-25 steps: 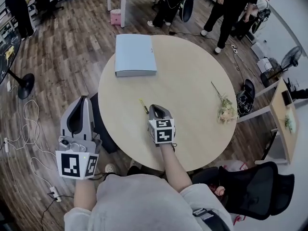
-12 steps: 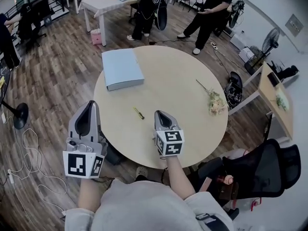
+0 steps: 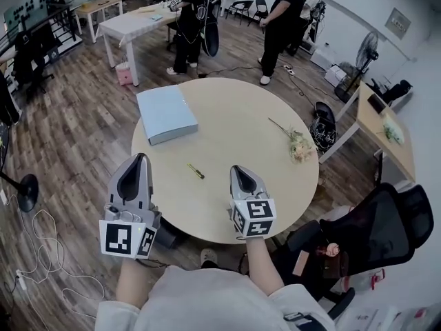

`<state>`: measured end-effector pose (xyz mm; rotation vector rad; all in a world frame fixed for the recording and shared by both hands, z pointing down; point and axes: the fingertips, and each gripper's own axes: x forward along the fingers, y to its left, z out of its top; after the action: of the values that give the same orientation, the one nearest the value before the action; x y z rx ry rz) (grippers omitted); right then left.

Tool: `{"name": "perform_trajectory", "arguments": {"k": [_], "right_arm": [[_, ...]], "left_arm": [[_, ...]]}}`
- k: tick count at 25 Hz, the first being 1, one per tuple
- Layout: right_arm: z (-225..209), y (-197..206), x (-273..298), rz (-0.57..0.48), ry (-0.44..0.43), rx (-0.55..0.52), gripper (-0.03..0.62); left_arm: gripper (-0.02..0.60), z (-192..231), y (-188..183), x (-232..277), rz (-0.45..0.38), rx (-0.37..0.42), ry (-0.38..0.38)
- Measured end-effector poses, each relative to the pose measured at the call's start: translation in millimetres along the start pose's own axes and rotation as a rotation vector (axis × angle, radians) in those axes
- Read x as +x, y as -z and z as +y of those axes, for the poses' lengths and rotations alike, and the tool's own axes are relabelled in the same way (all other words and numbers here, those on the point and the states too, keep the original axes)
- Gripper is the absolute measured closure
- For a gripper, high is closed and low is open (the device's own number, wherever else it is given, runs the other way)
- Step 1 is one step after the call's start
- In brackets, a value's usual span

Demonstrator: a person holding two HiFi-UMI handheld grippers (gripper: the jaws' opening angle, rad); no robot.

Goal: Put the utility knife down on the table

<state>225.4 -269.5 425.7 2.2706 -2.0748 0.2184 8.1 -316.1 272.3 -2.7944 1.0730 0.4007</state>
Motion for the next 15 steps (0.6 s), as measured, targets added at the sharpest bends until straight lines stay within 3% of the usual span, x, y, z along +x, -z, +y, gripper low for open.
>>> {"name": "perform_trajectory", "arguments": {"k": [15], "right_arm": [[8,-51,-63,-0.133,0.111,-0.016,0.583]], "left_arm": [[0.574,-11,-13,-12,-0.025,-0.027,0.1]]}}
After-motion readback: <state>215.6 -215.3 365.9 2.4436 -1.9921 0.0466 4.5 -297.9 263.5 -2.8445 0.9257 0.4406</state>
